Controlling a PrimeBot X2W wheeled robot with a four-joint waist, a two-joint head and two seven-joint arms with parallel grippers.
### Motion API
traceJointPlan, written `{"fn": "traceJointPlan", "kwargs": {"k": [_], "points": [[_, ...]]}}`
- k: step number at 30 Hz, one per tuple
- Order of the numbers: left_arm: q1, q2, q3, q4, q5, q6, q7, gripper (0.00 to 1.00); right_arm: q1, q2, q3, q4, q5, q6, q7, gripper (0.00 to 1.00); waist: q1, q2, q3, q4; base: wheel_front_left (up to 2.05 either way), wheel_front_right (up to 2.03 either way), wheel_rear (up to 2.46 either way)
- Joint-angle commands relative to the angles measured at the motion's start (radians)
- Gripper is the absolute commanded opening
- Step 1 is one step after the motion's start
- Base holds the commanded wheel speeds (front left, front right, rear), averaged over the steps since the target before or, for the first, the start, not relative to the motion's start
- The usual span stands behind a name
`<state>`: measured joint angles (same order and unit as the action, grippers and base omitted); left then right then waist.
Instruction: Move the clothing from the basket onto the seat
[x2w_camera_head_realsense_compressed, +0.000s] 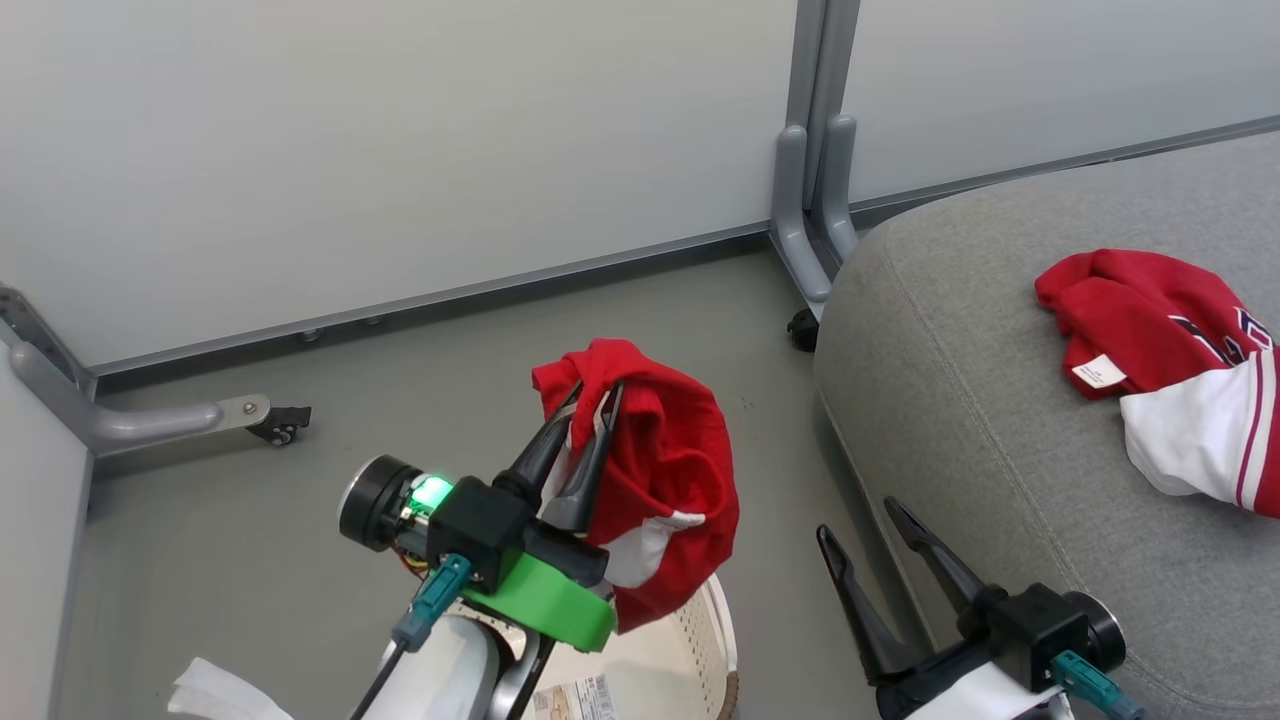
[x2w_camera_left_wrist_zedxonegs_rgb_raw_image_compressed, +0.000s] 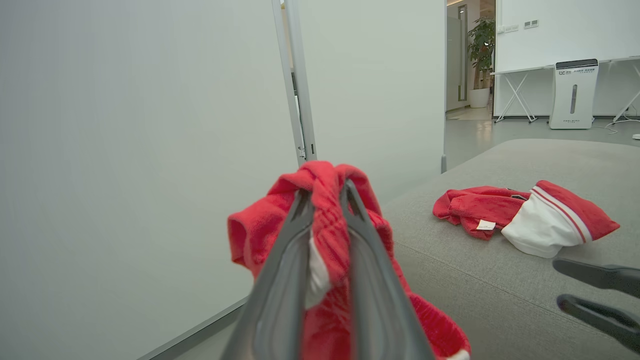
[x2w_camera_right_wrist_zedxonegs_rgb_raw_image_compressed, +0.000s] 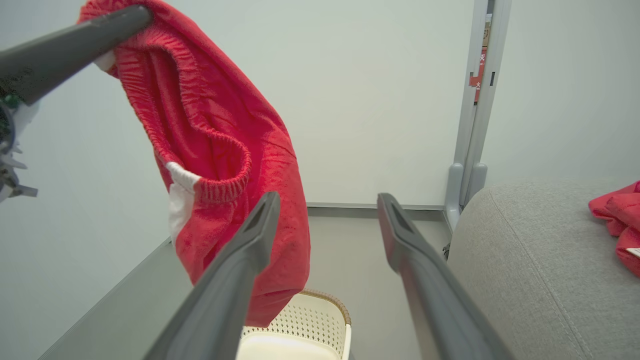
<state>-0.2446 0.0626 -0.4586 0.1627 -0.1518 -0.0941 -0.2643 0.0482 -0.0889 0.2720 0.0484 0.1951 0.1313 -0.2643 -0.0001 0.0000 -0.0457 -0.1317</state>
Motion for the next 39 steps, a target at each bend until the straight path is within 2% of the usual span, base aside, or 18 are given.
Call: {"fn": "traceJointPlan", "kwargs": {"k": [1, 7, 21, 34, 35, 36, 37, 38, 39], "points": [[0.009, 0.003, -0.01, -0.01, 0.01, -0.006, 0.0, 0.0, -0.016, -0.004, 0.012, -0.006, -0.009, -0.001, 0.0, 1.0, 0.0001, 0.0, 0.003, 0.001, 0.0, 0.0, 0.0], [-0.012, -0.002, -0.058, -0.045, 0.0, -0.019, 0.0, 0.0, -0.045, -0.005, 0.048, -0.019, -0.012, -0.001, 0.0, 1.0, 0.0001, 0.0, 0.011, 0.005, 0.0, 0.0, 0.0], [-0.041, -0.008, -0.201, -0.116, -0.031, -0.03, 0.013, 0.0, -0.064, -0.004, 0.05, 0.0, 0.013, -0.001, 0.0, 1.0, 0.0001, 0.0, 0.019, -0.002, 0.0, 0.0, 0.0], [-0.055, -0.004, -0.269, -0.147, -0.052, -0.034, 0.041, 0.0, -0.056, 0.009, 0.005, 0.049, -0.032, -0.001, 0.0, 1.0, 0.0001, 0.0, 0.027, -0.007, 0.0, 0.0, 0.0], [-0.056, -0.003, -0.27, -0.147, -0.054, -0.034, 0.041, 0.0, -0.057, 0.007, 0.015, 0.056, -0.03, -0.001, 0.0, 0.89, 0.0001, 0.0, 0.028, -0.007, 0.0, 0.0, 0.0], [-0.057, -0.003, -0.271, -0.146, -0.056, -0.034, 0.041, 0.0, -0.058, 0.004, 0.022, 0.061, -0.029, -0.001, 0.0, 0.44, 0.0001, 0.0, 0.028, -0.007, 0.0, 0.0, 0.0], [-0.057, -0.002, -0.272, -0.145, -0.057, -0.034, 0.04, 0.0, -0.059, 0.001, 0.031, 0.067, -0.028, -0.001, 0.0, 0.14, 0.0001, 0.0, 0.028, -0.006, 0.0, 0.0, 0.0], [-0.058, -0.001, -0.273, -0.143, -0.059, -0.034, 0.04, 0.0, -0.059, -0.005, 0.04, 0.075, -0.022, -0.001, 0.0, 0.0, 0.0001, 0.0, 0.029, -0.006, 0.0, 0.0, 0.0], [-0.059, 0.0, -0.273, -0.142, -0.061, -0.034, 0.039, 0.0, -0.062, -0.007, 0.042, 0.077, -0.02, -0.001, 0.0, 0.0, 0.0001, 0.0, 0.029, -0.005, 0.0, 0.0, 0.0]]}}
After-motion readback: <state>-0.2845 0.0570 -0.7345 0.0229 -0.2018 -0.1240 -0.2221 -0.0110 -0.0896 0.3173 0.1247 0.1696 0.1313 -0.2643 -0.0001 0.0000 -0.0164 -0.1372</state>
